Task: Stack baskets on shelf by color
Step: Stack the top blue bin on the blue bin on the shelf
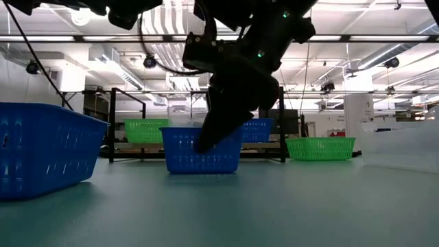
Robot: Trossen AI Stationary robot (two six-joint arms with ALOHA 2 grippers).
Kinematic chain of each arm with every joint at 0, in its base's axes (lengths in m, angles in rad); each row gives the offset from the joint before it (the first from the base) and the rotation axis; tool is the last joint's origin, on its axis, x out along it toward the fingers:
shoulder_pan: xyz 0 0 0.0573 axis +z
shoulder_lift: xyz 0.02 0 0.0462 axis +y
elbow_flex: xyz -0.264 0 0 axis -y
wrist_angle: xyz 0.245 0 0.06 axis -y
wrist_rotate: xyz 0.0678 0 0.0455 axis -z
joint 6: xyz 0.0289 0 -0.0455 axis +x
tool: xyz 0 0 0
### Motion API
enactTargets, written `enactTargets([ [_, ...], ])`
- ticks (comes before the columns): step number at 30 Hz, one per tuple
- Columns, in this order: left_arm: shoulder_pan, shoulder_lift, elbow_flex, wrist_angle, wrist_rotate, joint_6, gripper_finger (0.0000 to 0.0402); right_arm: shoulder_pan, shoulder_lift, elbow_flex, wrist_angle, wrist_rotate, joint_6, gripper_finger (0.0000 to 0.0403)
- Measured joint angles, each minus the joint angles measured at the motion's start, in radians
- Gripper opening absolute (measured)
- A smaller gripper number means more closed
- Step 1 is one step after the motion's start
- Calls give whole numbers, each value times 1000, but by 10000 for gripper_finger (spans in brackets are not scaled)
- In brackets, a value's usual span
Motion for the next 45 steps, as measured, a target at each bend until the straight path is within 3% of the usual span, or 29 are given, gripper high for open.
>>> enactTargets([
  [6, 0, 3, 0, 1, -1, 0, 134, 7, -25, 0, -12, -8, -49, 18],
  [14, 0, 3, 0, 12, -1, 0, 134, 27, -189, 51, -174, -8, -102, 9],
  [20, 0, 3, 0, 51, -1, 2, 134, 16, -352, 58, -248, 105, -172, 9],
  [24, 0, 3, 0, 53, -1, 2, 134, -35, -428, 58, -288, 174, -205, 9],
  [30, 0, 3, 0, 54, -1, 2, 134, -172, -469, 58, -296, 174, -288, 9],
  [34, 0, 3, 0, 57, -1, 19, 134, -292, -452, 57, -317, 122, -358, 9],
  [41, 0, 3, 1, 80, -1, 20, 134, -513, -410, 42, -337, -74, -414, 9],
  [45, 0, 4, 2, 80, -1, 19, 134, -587, -377, 35, -337, -144, -415, 9],
])
